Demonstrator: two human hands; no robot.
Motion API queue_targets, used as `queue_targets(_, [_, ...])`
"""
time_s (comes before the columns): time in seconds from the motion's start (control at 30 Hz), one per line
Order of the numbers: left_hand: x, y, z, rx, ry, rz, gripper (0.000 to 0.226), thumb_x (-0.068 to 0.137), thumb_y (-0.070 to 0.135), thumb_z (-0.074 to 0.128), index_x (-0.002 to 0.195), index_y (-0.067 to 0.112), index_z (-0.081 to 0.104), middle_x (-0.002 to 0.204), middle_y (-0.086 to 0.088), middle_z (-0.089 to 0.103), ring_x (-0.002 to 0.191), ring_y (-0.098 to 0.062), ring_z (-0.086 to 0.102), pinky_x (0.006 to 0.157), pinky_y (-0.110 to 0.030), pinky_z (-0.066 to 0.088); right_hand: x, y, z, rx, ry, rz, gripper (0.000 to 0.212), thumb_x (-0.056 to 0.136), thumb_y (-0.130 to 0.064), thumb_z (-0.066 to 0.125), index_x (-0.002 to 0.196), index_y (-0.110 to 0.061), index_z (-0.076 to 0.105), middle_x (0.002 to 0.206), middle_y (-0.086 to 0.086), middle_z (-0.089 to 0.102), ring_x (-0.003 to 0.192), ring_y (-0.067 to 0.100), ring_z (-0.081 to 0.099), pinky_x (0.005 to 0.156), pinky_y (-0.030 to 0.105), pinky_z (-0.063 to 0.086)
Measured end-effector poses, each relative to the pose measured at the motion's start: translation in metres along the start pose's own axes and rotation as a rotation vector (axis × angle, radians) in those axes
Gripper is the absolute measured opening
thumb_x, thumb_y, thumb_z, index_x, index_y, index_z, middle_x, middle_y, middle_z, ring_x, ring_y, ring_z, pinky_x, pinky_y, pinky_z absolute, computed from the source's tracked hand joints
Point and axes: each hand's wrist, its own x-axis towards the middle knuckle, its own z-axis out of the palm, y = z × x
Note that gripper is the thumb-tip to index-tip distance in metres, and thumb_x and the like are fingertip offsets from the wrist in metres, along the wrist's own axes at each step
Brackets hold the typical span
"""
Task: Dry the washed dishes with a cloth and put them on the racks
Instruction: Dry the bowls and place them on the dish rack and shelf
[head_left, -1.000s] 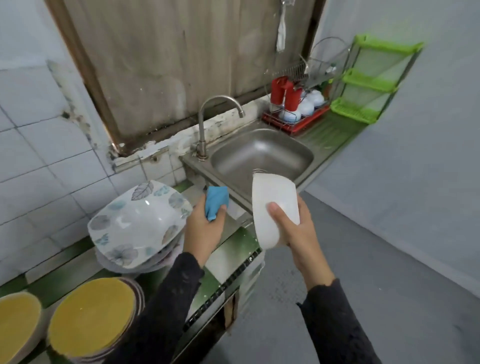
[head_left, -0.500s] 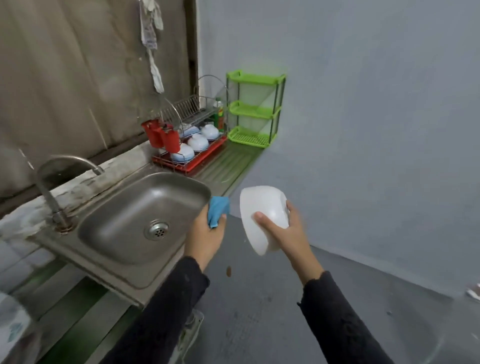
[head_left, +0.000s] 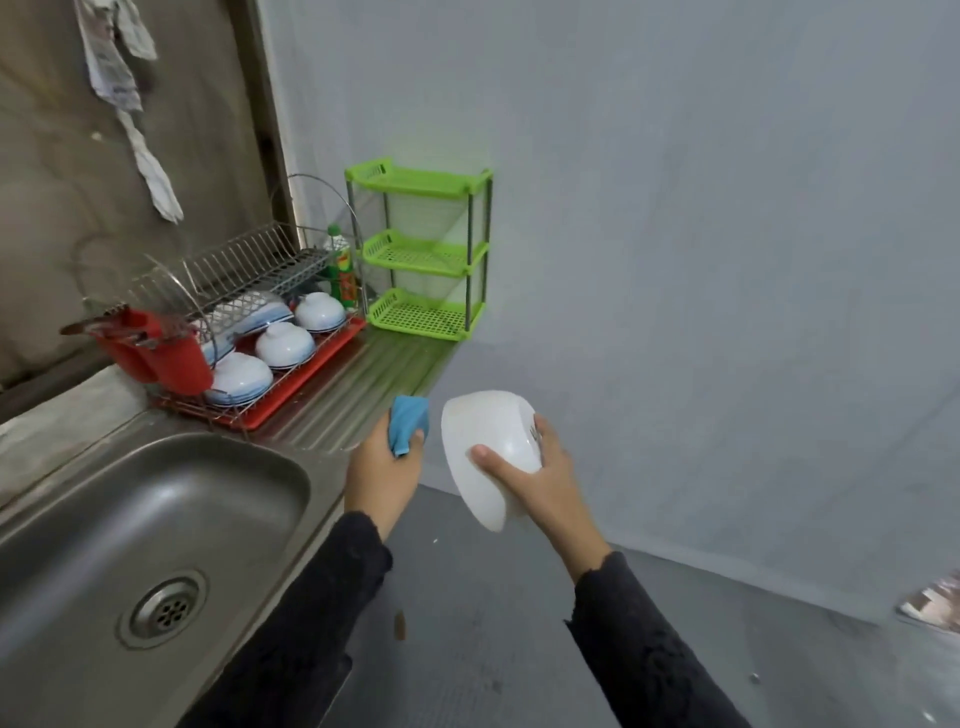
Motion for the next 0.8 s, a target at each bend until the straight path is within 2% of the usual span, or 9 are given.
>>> queue_targets(0.1, [0.058, 0.008, 0.025, 0.025, 0.030, 0.006, 0.032, 0.095, 0.021, 0.060, 0.127, 0.015, 0.061, 0.115, -0.008, 0.068, 0.107, -0.029, 0.062, 0.090, -0.036, 0.049, 0.063, -0.013, -0.002, -0.050, -0.017, 0.001, 0.126, 0.049, -0.077, 0.080, 0.155, -0.032, 0.029, 0.147, -0.004, 0.037, 0.127, 0.016, 0.047, 0.106, 0.037, 0.044])
queue_targets(0.2, [0.116, 0.013, 0.043, 0.052, 0.076, -0.004, 0.026, 0.095, 0.019, 0.060, 0.120, 0.013, 0.062, 0.111, -0.010, 0.069, 0.104, -0.032, 0.063, 0.083, -0.034, 0.047, 0.127, -0.027, -0.001, -0.072, -0.055, -0.011, 0.123, 0.053, -0.075, 0.082, 0.156, -0.031, 0.029, 0.145, -0.004, 0.035, 0.127, 0.016, 0.046, 0.110, 0.041, 0.043])
queue_targets(0.3, [0.154, 0.008, 0.053, 0.080, 0.136, -0.013, 0.021, 0.093, 0.017, 0.060, 0.113, 0.014, 0.063, 0.101, -0.012, 0.070, 0.097, -0.035, 0.064, 0.081, -0.039, 0.050, 0.172, -0.027, 0.004, -0.069, -0.072, -0.011, 0.120, 0.056, -0.073, 0.083, 0.156, -0.032, 0.029, 0.147, -0.004, 0.036, 0.127, 0.017, 0.047, 0.111, 0.045, 0.044])
queue_targets(0.47, [0.199, -0.010, 0.060, 0.149, 0.172, -0.025, 0.035, 0.091, 0.018, 0.061, 0.126, 0.022, 0.060, 0.117, -0.003, 0.068, 0.109, -0.028, 0.062, 0.088, -0.032, 0.046, 0.234, -0.024, 0.027, -0.057, -0.145, 0.003, 0.114, 0.065, -0.065, 0.086, 0.157, -0.030, 0.028, 0.148, -0.004, 0.033, 0.124, 0.014, 0.042, 0.112, 0.044, 0.042])
queue_targets(0.53, [0.216, -0.018, 0.063, 0.163, 0.191, -0.038, 0.038, 0.091, 0.018, 0.061, 0.129, 0.025, 0.060, 0.119, -0.002, 0.069, 0.110, -0.027, 0.063, 0.086, -0.029, 0.044, 0.258, -0.022, 0.039, -0.060, -0.182, 0.008, 0.112, 0.066, -0.063, 0.085, 0.157, -0.030, 0.028, 0.149, -0.003, 0.032, 0.125, 0.014, 0.041, 0.112, 0.045, 0.042])
queue_targets(0.6, [0.231, -0.022, 0.066, 0.175, 0.204, -0.062, 0.038, 0.092, 0.019, 0.059, 0.130, 0.027, 0.060, 0.123, -0.002, 0.067, 0.113, -0.026, 0.062, 0.086, -0.026, 0.041, 0.281, -0.022, 0.051, -0.060, -0.223, 0.004, 0.111, 0.068, -0.061, 0.085, 0.157, -0.029, 0.028, 0.149, -0.003, 0.032, 0.123, 0.013, 0.040, 0.112, 0.043, 0.041])
queue_targets(0.7, [0.266, -0.032, 0.072, 0.191, 0.226, -0.120, 0.042, 0.091, 0.017, 0.061, 0.132, 0.027, 0.057, 0.126, -0.003, 0.066, 0.115, -0.027, 0.061, 0.093, -0.032, 0.046, 0.328, -0.025, 0.074, -0.058, -0.310, -0.013, 0.108, 0.071, -0.058, 0.084, 0.158, -0.029, 0.026, 0.144, -0.006, 0.031, 0.122, 0.011, 0.038, 0.107, 0.033, 0.037])
queue_targets(0.8, [0.300, -0.039, 0.078, 0.191, 0.275, -0.178, 0.044, 0.091, 0.016, 0.061, 0.133, 0.028, 0.055, 0.126, -0.003, 0.065, 0.116, -0.027, 0.060, 0.097, -0.036, 0.047, 0.373, -0.030, 0.092, -0.071, -0.351, -0.055, 0.111, 0.070, -0.060, 0.084, 0.159, -0.027, 0.026, 0.147, -0.006, 0.032, 0.133, 0.017, 0.039, 0.104, 0.032, 0.037])
